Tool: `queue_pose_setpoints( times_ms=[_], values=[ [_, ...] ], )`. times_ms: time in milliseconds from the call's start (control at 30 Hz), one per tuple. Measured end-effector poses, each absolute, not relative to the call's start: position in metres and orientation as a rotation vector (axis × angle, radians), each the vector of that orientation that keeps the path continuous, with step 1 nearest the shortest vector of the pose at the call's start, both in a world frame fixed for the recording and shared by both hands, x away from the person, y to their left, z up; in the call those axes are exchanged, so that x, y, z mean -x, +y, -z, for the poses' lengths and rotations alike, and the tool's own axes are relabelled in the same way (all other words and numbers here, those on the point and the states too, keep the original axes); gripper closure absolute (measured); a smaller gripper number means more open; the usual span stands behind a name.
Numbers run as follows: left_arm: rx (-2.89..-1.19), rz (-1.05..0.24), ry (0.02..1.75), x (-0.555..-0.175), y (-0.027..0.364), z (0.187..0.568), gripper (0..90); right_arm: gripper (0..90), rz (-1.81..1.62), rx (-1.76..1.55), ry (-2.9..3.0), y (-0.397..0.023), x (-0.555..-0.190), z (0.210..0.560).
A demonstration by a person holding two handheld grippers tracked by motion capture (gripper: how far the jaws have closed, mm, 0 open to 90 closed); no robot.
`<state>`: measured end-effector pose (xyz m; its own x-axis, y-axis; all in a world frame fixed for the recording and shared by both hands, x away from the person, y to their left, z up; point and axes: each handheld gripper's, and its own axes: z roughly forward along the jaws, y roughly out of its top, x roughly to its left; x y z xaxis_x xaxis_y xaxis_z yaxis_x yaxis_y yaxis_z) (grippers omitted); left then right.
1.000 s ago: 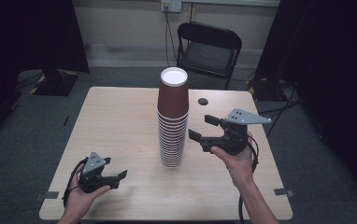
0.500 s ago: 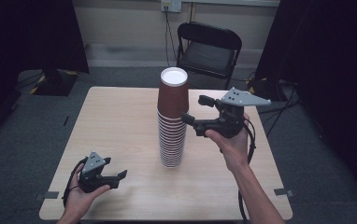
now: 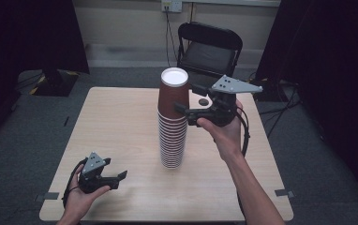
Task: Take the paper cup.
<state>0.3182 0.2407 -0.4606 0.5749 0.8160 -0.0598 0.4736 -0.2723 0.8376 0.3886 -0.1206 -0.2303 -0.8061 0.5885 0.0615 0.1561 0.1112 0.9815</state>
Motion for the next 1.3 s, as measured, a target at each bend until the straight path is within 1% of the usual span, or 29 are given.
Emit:
queue_pose_setpoints(
  times_ms=[400, 767, 1300],
  values=[
    [-1.932, -0.481, 1.034, -0.319, 0.239, 0.461, 17.7, 13.5, -1.736, -0.734, 2.079, -0.108, -0.408, 0.234],
    [-1.949, -0.48, 1.017, -0.319, 0.238, 0.462, 18.0, 10.1, -1.739, -0.75, 2.138, -0.094, -0.424, 0.246],
    [-1.964, -0.493, 1.005, -0.319, 0.237, 0.462, 18.7, 10.2, -1.672, -0.707, 2.126, -0.083, -0.424, 0.256]
  ],
)
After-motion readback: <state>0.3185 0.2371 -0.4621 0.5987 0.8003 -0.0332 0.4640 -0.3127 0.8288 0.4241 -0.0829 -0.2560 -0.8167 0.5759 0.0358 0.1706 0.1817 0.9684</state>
